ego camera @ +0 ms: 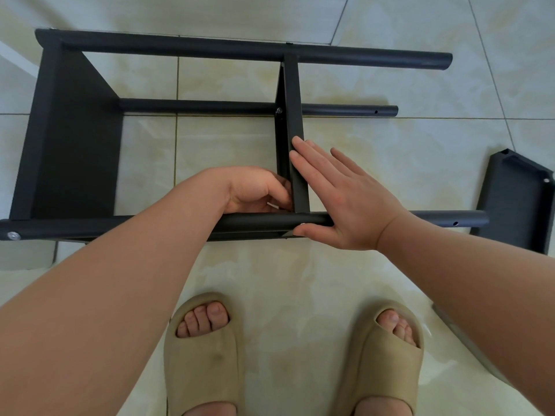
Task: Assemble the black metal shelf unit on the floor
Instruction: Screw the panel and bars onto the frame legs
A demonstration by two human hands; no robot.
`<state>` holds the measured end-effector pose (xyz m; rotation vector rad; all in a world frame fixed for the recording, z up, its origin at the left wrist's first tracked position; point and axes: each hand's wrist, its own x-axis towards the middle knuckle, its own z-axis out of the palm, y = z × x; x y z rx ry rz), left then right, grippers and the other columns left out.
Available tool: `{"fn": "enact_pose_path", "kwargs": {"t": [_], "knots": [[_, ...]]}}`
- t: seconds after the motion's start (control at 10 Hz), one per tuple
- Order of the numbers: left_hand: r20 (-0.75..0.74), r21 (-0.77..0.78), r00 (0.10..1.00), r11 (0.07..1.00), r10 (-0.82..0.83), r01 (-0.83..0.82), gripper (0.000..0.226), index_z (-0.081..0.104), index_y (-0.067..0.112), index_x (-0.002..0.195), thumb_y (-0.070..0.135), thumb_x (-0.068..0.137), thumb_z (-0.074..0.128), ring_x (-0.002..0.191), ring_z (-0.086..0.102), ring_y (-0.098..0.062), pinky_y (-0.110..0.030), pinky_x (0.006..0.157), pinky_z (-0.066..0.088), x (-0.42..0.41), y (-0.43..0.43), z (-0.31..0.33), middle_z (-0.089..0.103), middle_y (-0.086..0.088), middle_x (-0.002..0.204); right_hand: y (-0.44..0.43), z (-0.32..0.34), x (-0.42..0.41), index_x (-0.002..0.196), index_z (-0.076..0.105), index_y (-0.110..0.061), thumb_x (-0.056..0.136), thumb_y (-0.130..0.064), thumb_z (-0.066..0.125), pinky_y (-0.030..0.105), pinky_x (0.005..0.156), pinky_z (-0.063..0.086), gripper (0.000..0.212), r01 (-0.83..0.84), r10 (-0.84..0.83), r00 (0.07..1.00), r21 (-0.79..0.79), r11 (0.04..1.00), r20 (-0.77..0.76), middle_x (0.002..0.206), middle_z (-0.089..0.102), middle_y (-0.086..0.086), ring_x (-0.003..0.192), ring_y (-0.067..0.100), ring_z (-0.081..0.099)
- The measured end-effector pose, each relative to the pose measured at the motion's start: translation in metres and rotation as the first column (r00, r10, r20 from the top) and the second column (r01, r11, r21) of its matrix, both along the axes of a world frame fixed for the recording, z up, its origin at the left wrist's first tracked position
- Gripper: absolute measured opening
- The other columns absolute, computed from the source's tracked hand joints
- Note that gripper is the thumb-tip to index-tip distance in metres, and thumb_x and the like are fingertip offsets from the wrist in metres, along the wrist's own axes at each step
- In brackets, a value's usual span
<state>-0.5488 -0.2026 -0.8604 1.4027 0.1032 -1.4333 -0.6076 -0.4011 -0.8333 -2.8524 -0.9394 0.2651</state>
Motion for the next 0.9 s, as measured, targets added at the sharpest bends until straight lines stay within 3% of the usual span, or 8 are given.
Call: {"fn": "enact_pose_path", "kwargs": {"t": [0.1,0.2,0.3,0.6,0.8,0.9], "knots": [[-0.001,0.049,0.996,0.995,-0.090,0.090,0.023,0.075,0.009,0.092,0.011,0.095,0.053,0.078,0.066,-0.024,-0.037,0.078,0.054,0.0003,0.0000,0.0015,0.071,-0.009,0.084,0.0000,-0.0001,0.0000,0.161,0.013,-0.005,0.091,-0.075,0.034,0.048,0.126,0.015,0.101,0.000,0.000,1.000,0.002,1.000,-0.001,0.170,0.002,0.008,0.157,0.023,0.003],[0.023,0.039,0.996,0.996,-0.086,0.085,0.028,0.078,0.012,0.079,0.007,0.094,0.055,0.067,0.069,-0.019,-0.029,0.065,0.057,-0.0007,-0.0005,0.0008,0.073,-0.009,0.077,-0.0001,-0.0003,0.0001,0.161,0.013,-0.005,0.091,-0.075,0.034,0.048,0.126,0.015,0.102,-0.001,0.001,1.000,0.000,1.000,0.001,0.170,0.002,0.009,0.157,0.023,0.003],[0.055,0.046,0.997,0.998,-0.045,0.043,0.017,0.070,-0.001,0.101,0.000,0.092,0.055,0.080,0.070,-0.027,-0.036,0.078,0.058,-0.0017,-0.0004,-0.0005,0.070,-0.021,0.096,-0.0002,-0.0007,0.0000,0.161,0.012,-0.005,0.091,-0.076,0.034,0.048,0.126,0.015,0.102,-0.003,0.003,1.000,-0.003,1.000,0.003,0.170,0.002,0.008,0.157,0.023,0.003],[0.051,0.036,0.998,0.998,-0.044,0.042,0.036,0.055,-0.014,0.125,-0.007,0.090,0.051,0.090,0.065,-0.034,-0.043,0.090,0.054,-0.0018,0.0004,0.0009,0.062,-0.029,0.110,-0.0003,-0.0017,-0.0001,0.161,0.013,-0.005,0.091,-0.076,0.033,0.048,0.126,0.016,0.102,0.000,0.000,1.000,0.006,1.000,0.010,0.170,0.003,0.009,0.157,0.023,0.004],[0.029,-0.017,0.999,0.999,-0.039,0.039,0.028,0.062,-0.006,0.116,-0.009,0.091,0.050,0.086,0.070,-0.028,-0.038,0.084,0.057,-0.0010,0.0007,0.0003,0.068,-0.022,0.104,-0.0003,-0.0018,-0.0002,0.161,0.014,-0.005,0.091,-0.076,0.034,0.048,0.126,0.016,0.101,-0.004,0.004,1.000,0.012,1.000,0.014,0.170,0.004,0.009,0.157,0.023,0.005],[0.008,-0.017,1.000,1.000,-0.005,0.005,0.027,0.063,-0.004,0.114,-0.008,0.091,0.049,0.094,0.068,-0.032,-0.046,0.095,0.054,-0.0004,0.0001,-0.0013,0.068,-0.022,0.105,-0.0005,-0.0015,0.0001,0.161,0.012,-0.006,0.091,-0.076,0.033,0.047,0.126,0.015,0.101,-0.004,0.004,1.000,0.001,1.000,0.010,0.170,0.003,0.008,0.157,0.023,0.004]]}}
